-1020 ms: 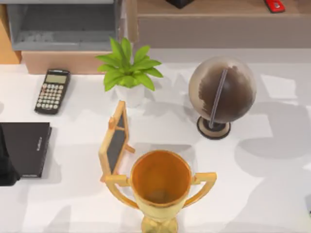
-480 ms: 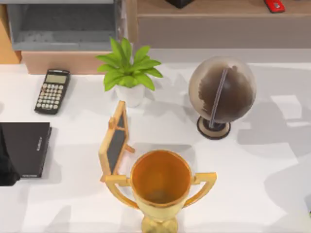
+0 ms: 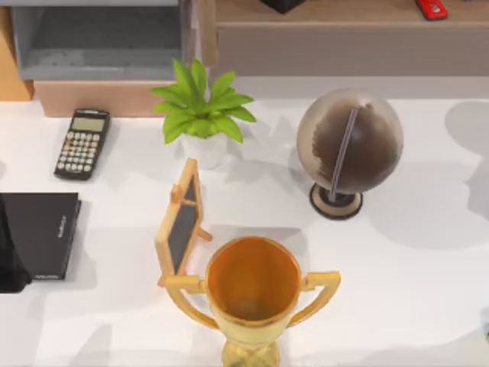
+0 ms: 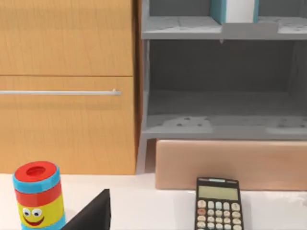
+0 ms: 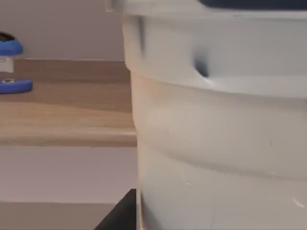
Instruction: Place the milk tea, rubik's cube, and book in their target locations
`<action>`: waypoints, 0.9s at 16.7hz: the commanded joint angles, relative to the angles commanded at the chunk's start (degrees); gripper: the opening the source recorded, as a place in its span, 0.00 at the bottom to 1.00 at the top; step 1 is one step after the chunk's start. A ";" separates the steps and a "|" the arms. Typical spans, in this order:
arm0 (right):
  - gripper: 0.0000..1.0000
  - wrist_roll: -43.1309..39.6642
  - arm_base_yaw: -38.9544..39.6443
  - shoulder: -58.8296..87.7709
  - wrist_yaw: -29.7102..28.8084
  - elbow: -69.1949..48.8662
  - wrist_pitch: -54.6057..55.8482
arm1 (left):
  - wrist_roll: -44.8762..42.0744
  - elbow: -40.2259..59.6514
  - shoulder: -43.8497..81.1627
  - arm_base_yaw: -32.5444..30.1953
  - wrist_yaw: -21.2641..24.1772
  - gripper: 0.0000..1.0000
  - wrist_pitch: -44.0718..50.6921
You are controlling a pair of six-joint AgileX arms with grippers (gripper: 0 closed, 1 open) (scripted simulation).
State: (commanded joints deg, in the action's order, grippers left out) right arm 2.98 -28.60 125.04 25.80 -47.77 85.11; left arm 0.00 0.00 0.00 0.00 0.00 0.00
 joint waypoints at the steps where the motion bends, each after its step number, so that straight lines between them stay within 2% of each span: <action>1: 0.00 0.29 -0.10 1.04 -0.43 -0.48 0.05 | 0.00 0.00 0.00 0.00 0.00 1.00 0.00; 7: 0.00 0.47 0.22 1.50 -0.50 -0.53 0.14 | 0.00 0.00 0.00 0.00 0.00 1.00 0.00; 15: 0.00 -1.30 -0.88 2.98 2.92 2.88 8.84 | 0.00 0.00 0.00 0.00 0.00 1.00 0.00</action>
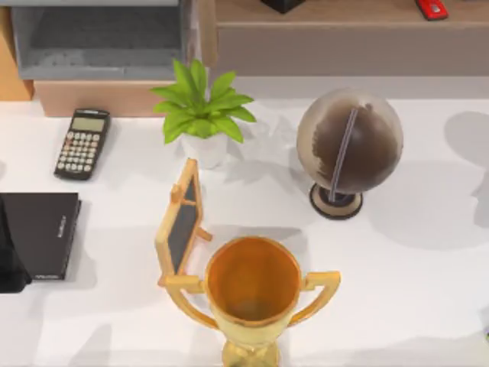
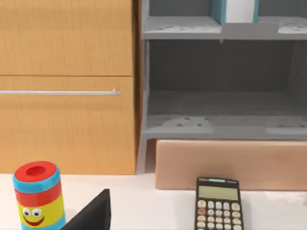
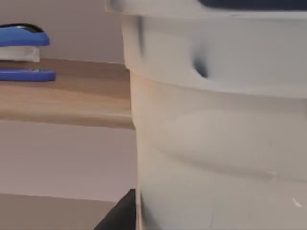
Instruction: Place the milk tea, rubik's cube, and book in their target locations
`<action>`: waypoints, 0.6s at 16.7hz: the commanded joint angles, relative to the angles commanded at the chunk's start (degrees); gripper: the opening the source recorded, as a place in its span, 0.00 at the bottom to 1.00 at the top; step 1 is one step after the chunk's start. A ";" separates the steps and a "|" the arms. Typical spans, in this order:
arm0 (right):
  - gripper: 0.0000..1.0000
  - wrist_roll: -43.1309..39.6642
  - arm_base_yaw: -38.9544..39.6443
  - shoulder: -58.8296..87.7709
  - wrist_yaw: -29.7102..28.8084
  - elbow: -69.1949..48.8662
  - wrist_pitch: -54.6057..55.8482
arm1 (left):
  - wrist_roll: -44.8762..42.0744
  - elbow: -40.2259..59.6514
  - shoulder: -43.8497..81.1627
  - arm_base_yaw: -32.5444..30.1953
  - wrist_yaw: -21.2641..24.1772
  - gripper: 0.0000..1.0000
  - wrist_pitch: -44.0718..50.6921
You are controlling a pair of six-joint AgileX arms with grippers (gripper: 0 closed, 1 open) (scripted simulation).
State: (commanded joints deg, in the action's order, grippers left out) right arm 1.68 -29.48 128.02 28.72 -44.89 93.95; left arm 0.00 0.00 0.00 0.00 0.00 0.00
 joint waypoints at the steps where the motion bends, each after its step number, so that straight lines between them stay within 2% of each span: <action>1: 0.00 0.20 -0.29 1.04 -0.51 -0.42 -0.22 | 0.00 0.00 0.00 0.00 0.00 1.00 0.00; 5: 0.00 1.56 0.45 4.97 -3.44 -4.07 -2.70 | 0.00 0.00 0.00 0.00 0.00 1.00 0.00; 10: 0.00 1.70 0.71 5.48 -3.70 -4.67 -2.99 | 0.00 0.00 0.00 0.00 0.00 1.00 0.00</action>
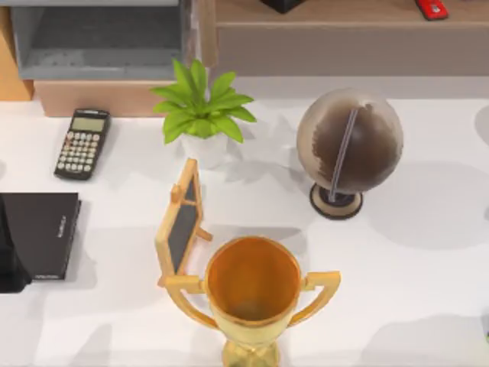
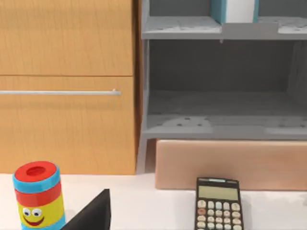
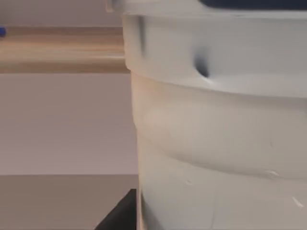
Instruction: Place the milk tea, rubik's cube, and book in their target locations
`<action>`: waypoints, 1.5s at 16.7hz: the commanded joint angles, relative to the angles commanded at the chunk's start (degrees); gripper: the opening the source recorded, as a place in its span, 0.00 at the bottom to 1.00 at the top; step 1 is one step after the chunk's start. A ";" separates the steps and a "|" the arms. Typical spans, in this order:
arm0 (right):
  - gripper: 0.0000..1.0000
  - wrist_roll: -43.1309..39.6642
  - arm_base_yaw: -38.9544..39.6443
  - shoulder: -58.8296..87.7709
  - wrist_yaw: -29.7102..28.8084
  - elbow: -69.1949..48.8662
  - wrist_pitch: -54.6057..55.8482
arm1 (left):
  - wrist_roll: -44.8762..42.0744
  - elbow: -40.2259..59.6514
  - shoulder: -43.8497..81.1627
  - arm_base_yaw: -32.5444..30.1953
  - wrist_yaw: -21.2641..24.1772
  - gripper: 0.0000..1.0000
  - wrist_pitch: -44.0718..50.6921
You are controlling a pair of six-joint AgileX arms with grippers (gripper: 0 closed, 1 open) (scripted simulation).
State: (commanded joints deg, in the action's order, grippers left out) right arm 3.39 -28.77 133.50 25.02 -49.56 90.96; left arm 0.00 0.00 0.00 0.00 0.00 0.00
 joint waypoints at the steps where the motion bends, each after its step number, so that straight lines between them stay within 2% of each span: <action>1: 0.08 0.00 0.00 0.00 0.00 0.00 0.00 | 0.00 0.00 0.00 0.00 0.00 1.00 0.00; 13: 0.98 0.00 0.00 0.00 0.00 0.00 0.00 | 0.00 0.00 0.00 0.00 0.00 1.00 0.00; 25: 1.00 0.13 -0.78 -0.59 0.72 2.01 1.48 | 0.00 0.00 0.00 0.00 0.00 1.00 0.00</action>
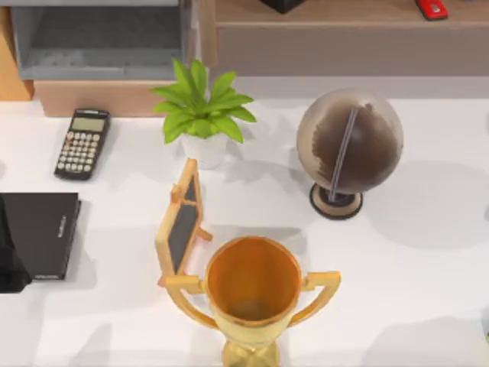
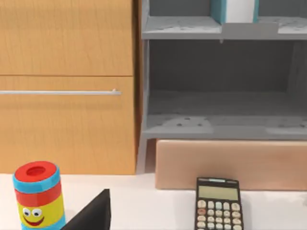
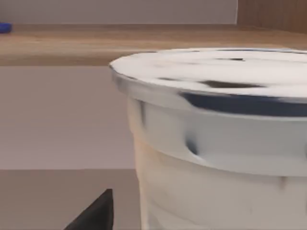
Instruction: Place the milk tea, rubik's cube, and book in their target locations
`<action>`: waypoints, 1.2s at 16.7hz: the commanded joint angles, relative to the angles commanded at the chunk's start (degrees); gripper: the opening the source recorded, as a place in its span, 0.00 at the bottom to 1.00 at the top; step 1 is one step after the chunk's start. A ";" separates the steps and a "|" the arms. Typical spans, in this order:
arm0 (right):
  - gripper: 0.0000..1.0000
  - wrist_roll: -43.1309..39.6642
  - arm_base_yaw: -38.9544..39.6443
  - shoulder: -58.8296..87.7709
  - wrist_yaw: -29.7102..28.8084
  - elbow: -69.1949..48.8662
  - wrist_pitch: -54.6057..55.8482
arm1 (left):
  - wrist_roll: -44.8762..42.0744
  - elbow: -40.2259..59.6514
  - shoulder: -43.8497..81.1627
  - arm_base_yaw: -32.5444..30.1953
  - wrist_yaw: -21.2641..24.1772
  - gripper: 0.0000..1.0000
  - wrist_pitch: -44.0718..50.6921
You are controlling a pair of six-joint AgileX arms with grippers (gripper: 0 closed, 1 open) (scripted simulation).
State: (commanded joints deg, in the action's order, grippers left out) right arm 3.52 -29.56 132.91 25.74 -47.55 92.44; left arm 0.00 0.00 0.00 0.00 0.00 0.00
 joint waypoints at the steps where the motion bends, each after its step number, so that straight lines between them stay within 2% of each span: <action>1: 1.00 0.07 -0.44 -0.35 0.44 1.31 0.91 | 0.00 0.00 0.00 0.00 0.00 1.00 0.00; 9: 1.00 0.21 -1.38 -1.25 1.57 4.50 3.13 | 0.00 0.00 0.00 0.00 0.00 1.00 0.00; 20: 1.00 0.62 -3.10 -15.19 3.44 9.87 -5.21 | 0.00 0.00 0.00 0.00 0.00 1.00 0.00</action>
State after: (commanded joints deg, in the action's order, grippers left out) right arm 4.14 -32.66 117.72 29.18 -37.68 87.22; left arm 0.00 0.00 0.00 0.00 0.00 0.00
